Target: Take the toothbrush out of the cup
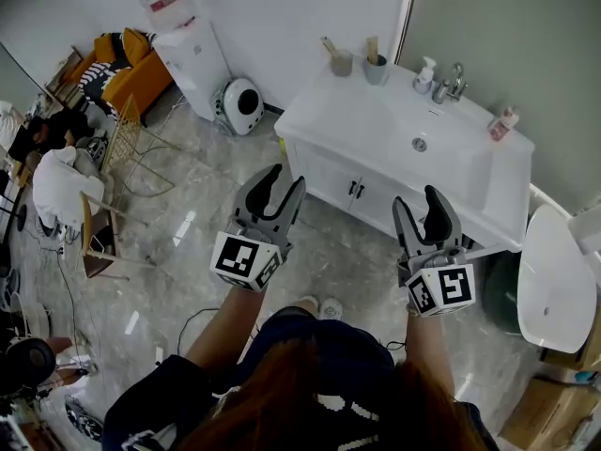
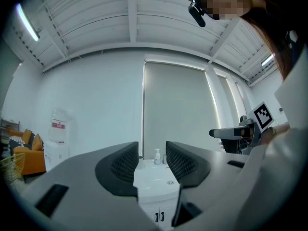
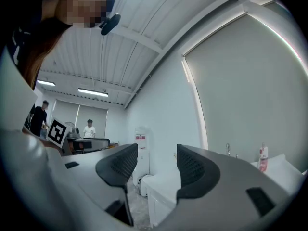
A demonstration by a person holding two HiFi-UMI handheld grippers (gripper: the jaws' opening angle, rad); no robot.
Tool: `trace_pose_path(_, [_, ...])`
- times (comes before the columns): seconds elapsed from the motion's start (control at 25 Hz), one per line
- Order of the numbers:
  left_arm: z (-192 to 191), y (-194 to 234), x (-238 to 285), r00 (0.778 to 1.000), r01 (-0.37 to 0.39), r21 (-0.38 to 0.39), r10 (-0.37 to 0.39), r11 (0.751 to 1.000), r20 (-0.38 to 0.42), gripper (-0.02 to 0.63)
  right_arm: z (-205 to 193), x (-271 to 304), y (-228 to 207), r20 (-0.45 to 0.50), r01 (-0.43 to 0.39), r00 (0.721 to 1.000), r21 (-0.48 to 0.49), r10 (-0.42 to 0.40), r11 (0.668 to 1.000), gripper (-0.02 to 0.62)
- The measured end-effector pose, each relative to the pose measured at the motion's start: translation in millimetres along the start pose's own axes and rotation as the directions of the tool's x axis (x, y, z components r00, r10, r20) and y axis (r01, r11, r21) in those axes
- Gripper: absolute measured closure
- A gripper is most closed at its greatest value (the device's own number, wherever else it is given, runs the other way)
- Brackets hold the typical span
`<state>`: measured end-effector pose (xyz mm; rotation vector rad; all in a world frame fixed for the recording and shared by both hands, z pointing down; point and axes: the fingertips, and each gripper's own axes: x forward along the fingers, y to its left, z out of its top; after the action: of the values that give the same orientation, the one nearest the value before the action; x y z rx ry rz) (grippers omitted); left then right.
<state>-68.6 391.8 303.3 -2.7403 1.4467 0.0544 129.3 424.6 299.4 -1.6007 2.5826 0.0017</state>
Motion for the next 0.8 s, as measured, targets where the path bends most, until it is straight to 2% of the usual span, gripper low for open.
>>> trace_pose_path(0.24, [-9, 11, 5, 0.997, -0.071, 0.006, 0.071, 0.997, -0.021, 0.361, -12, 8, -13, -0.018, 0.008, 1.000, 0.020, -0.007, 1.000, 0.274])
trace_pose_path(0.52, [-15, 35, 29, 0.996, -0.088, -0.013, 0.088, 0.996, -0.009, 0.343, -21, 39, -26, -0.032, 0.009, 0.999, 0.016, -0.008, 1.000, 0.228])
trace_pose_path(0.8, [-20, 84, 82, 0.997, -0.074, -0.014, 0.074, 0.997, -0.006, 0.341, -25, 101, -47, -0.030, 0.037, 0.999, 0.005, -0.037, 0.999, 0.207])
